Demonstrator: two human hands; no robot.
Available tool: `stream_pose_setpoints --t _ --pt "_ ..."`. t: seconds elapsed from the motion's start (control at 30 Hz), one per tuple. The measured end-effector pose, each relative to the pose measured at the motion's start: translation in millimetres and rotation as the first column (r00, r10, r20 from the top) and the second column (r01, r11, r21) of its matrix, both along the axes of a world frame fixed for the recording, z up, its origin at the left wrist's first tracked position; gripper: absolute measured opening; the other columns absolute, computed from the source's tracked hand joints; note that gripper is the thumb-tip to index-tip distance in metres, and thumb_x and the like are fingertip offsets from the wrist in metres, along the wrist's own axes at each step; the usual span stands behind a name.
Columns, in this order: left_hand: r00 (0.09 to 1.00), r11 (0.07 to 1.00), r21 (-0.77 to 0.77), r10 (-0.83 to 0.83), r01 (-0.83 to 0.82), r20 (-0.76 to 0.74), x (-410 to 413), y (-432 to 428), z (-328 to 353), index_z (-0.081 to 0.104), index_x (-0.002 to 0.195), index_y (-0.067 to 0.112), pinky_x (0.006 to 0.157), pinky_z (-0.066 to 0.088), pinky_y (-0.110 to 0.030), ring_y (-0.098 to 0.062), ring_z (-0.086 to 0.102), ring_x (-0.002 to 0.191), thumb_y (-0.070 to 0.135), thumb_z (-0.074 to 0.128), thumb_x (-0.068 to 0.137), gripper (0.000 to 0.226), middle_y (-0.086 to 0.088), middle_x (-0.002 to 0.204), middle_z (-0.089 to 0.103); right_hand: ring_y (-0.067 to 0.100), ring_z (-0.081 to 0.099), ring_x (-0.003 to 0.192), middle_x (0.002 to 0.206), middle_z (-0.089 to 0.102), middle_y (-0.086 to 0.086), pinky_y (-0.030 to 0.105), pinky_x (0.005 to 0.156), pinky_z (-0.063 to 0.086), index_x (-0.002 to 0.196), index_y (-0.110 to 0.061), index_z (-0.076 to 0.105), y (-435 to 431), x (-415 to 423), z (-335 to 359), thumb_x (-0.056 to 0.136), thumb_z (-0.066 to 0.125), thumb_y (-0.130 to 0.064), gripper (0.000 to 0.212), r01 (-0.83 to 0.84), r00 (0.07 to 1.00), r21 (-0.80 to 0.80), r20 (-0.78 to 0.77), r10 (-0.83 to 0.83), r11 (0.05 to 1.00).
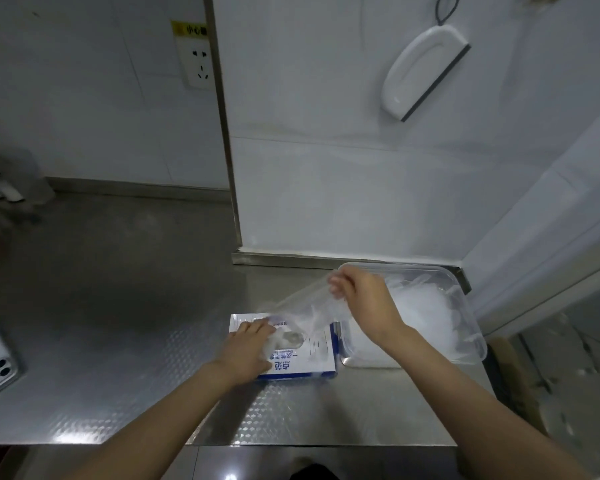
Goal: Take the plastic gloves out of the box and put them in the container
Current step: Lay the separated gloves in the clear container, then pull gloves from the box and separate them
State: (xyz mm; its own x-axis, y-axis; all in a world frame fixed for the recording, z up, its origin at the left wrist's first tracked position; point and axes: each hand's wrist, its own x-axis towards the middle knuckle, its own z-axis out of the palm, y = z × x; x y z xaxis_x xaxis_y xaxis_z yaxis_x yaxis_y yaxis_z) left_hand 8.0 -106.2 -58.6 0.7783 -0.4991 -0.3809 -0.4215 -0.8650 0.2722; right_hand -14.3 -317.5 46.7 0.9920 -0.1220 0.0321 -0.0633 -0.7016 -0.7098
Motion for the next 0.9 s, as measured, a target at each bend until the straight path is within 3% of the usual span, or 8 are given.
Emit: stream_pose_setpoints --t 0.13,0.3,0.43,0.5,0.6,0.7,0.8,0.9 --pt "0.993 0.992 -0.109 0.054 -0.066 -0.104 13 5 14 0.041 0.136 0.016 0.102 0.033 -0.025 -0.021 0.039 0.128 0.008 0.049 0.091 0.046 -0.005 0.142 0.038 0.009 0.066 0.074 0.077 0.065 -0.008 0.026 0.076 0.051 0.091 -0.011 0.064 -10 1 13 0.097 0.048 -0.013 0.018 0.020 0.997 0.055 0.073 -0.024 0.998" --pt "0.968 0.857 -0.469 0.250 -0.215 0.012 40 -5 70 0.048 0.122 0.012 0.091 0.036 -0.019 -0.012 0.047 0.113 0.000 0.057 0.084 0.040 -0.004 0.126 0.047 0.009 0.065 0.073 0.075 0.067 -0.009 0.035 0.077 0.052 0.087 -0.020 0.064 -27 -1 33 0.095 0.051 -0.016 0.016 -0.117 0.991 -0.091 0.056 0.122 0.989" --pt "0.995 0.832 -0.554 -0.051 -0.008 -0.091 33 -42 122 0.043 0.135 0.020 0.104 0.033 -0.020 -0.002 0.043 0.122 0.033 0.075 0.078 0.067 0.012 0.132 0.044 0.003 0.064 0.080 0.078 0.067 -0.015 0.028 0.081 0.050 0.084 -0.028 0.065 -28 -5 47 0.093 0.054 -0.017 0.018 -0.310 0.950 -0.122 -0.011 0.311 0.943" --pt "0.988 0.830 -0.551 -0.139 0.079 -0.067 28 -59 132 0.059 0.117 0.018 0.090 0.045 -0.023 -0.002 0.056 0.102 0.031 0.075 0.078 0.043 0.010 0.111 0.061 0.000 0.064 0.081 0.079 0.067 -0.016 0.022 0.080 0.048 0.081 -0.036 0.061 -27 -8 51 0.093 0.055 -0.015 0.025 -0.368 0.929 -0.064 0.018 0.370 0.927" --pt "0.993 0.758 -0.652 -0.083 0.012 -0.079 25 -73 136 0.065 0.082 0.014 0.060 0.039 -0.014 0.005 0.054 0.058 0.011 0.067 0.084 0.004 0.012 0.064 0.059 0.001 0.064 0.077 0.078 0.067 -0.011 0.014 0.074 0.046 0.089 -0.033 0.059 -31 -9 52 0.091 0.058 -0.009 0.024 -0.215 0.965 0.186 0.193 0.179 0.959" --pt "0.989 0.660 -0.737 0.108 -0.145 -0.097 25 -81 134 0.058 0.072 0.017 0.058 0.039 -0.009 0.007 0.055 0.054 0.005 0.063 0.087 0.019 0.010 0.063 0.061 0.005 0.062 0.081 0.088 0.064 -0.005 0.010 0.072 0.046 0.108 -0.022 0.051 -42 -9 47 0.089 0.062 -0.014 0.023 0.047 0.959 0.467 0.227 -0.170 0.883" --pt "0.969 0.592 -0.772 0.210 -0.232 -0.131 23 -91 132 0.059 0.075 0.013 0.059 0.042 -0.007 0.006 0.057 0.053 0.003 0.061 0.088 0.016 0.004 0.065 0.063 0.001 0.057 0.096 0.108 0.056 -0.008 0.009 0.077 0.046 0.122 -0.019 0.038 -42 -16 31 0.083 0.069 -0.028 0.051 0.062 0.998 0.475 -0.020 -0.060 0.878" --pt "0.962 0.594 -0.767 0.248 -0.244 -0.114 19 -102 130 0.058 0.073 0.016 0.061 0.045 -0.010 0.001 0.059 0.058 0.006 0.061 0.088 0.019 0.005 0.066 0.064 0.002 0.059 0.099 0.108 0.061 -0.010 0.014 0.080 0.046 0.122 -0.021 0.043 -36 -23 10 0.075 0.078 -0.029 0.060 -0.007 0.996 0.409 -0.078 0.043 0.913"
